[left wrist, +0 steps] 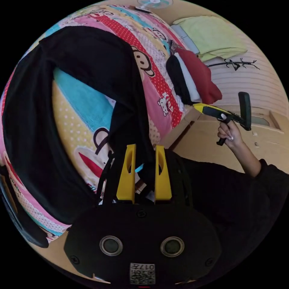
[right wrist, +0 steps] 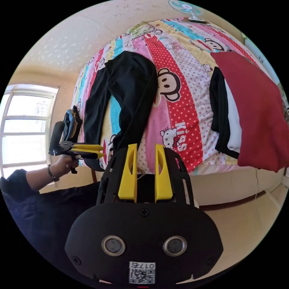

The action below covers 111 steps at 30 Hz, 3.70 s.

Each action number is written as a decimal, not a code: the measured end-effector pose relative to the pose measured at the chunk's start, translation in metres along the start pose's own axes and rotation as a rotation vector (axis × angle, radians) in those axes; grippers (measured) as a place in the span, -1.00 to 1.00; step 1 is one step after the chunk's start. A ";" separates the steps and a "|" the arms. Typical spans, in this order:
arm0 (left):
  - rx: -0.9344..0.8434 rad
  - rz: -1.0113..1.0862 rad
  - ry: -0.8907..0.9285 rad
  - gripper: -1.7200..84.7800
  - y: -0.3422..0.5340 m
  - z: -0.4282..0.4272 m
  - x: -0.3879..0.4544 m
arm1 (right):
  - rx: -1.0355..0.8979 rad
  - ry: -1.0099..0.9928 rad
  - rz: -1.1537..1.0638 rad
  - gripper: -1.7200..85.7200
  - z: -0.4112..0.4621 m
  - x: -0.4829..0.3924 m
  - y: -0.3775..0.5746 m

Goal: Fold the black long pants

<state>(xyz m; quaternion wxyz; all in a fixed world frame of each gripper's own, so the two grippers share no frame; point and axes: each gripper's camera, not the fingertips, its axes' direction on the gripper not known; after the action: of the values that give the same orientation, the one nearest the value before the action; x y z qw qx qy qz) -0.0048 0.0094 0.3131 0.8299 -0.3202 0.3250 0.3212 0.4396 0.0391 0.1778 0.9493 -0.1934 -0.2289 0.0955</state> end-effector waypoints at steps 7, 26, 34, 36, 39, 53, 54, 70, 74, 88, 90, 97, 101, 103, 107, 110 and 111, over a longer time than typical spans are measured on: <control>-0.112 -0.099 0.149 -0.94 -0.037 0.074 0.008 | -0.077 -0.006 -0.079 -0.72 0.010 0.041 -0.013; 0.425 0.028 0.251 -0.97 0.084 -0.082 0.083 | 0.057 0.033 0.062 -0.57 0.132 -0.082 -0.379; 0.693 -0.144 0.595 -0.97 0.186 -0.082 -0.011 | 0.043 -0.203 -0.164 -0.87 0.183 -0.140 -0.380; 0.831 -0.203 0.794 -0.97 0.230 -0.073 -0.052 | 0.066 -0.149 -0.280 -0.88 0.187 -0.196 -0.381; 1.034 -0.302 1.041 -0.97 0.293 -0.051 -0.106 | 0.074 -0.179 -0.383 -0.89 0.208 -0.293 -0.380; 0.853 -0.928 0.832 -0.87 0.494 0.019 -0.317 | 0.013 -0.280 -0.434 -0.71 0.380 -0.431 -0.257; 0.807 -0.960 0.770 -0.85 0.501 0.016 -0.329 | 0.014 -0.265 -0.423 -0.70 0.377 -0.420 -0.244; 0.413 -0.376 0.248 -0.78 0.270 -0.029 -0.396 | -0.226 -0.268 -0.113 -0.87 0.441 -0.324 0.003; 0.462 -0.208 0.405 -0.87 0.279 -0.037 -0.367 | -0.258 -0.506 -0.199 -0.89 0.396 -0.315 0.000; 0.443 -0.375 0.257 -0.80 0.278 -0.004 -0.339 | -0.242 -0.271 -0.237 -0.77 0.422 -0.317 0.037; 0.397 -0.396 0.264 -0.80 0.265 0.010 -0.339 | -0.264 -0.233 -0.231 -0.78 0.439 -0.321 0.041; 0.349 -0.200 0.363 -0.97 0.269 0.011 -0.302 | -0.271 -0.361 -0.288 -0.92 0.391 -0.321 0.050; 0.229 -0.134 0.183 -0.97 0.278 0.030 -0.264 | -0.290 -0.224 -0.334 -0.91 0.377 -0.314 0.049; 0.248 -0.211 0.224 -0.97 0.282 0.039 -0.273 | -0.377 -0.131 -0.308 -0.89 0.403 -0.302 0.046; 0.500 -0.368 0.328 -0.82 0.284 0.013 -0.310 | -0.380 -0.188 -0.301 -0.73 0.401 -0.279 0.020; 0.617 -0.348 0.340 -0.66 0.258 -0.016 -0.335 | -0.221 -0.271 -0.221 -0.69 0.379 -0.247 -0.013; 0.641 -0.332 0.311 -0.63 0.244 -0.025 -0.346 | -0.189 -0.307 -0.200 -0.68 0.376 -0.239 -0.021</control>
<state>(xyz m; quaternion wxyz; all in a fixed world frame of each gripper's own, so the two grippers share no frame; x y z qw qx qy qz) -0.3952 0.0218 0.4778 0.8693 -0.1381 0.4745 0.0123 0.0545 0.0773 0.4003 0.8858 -0.2410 -0.3966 0.0073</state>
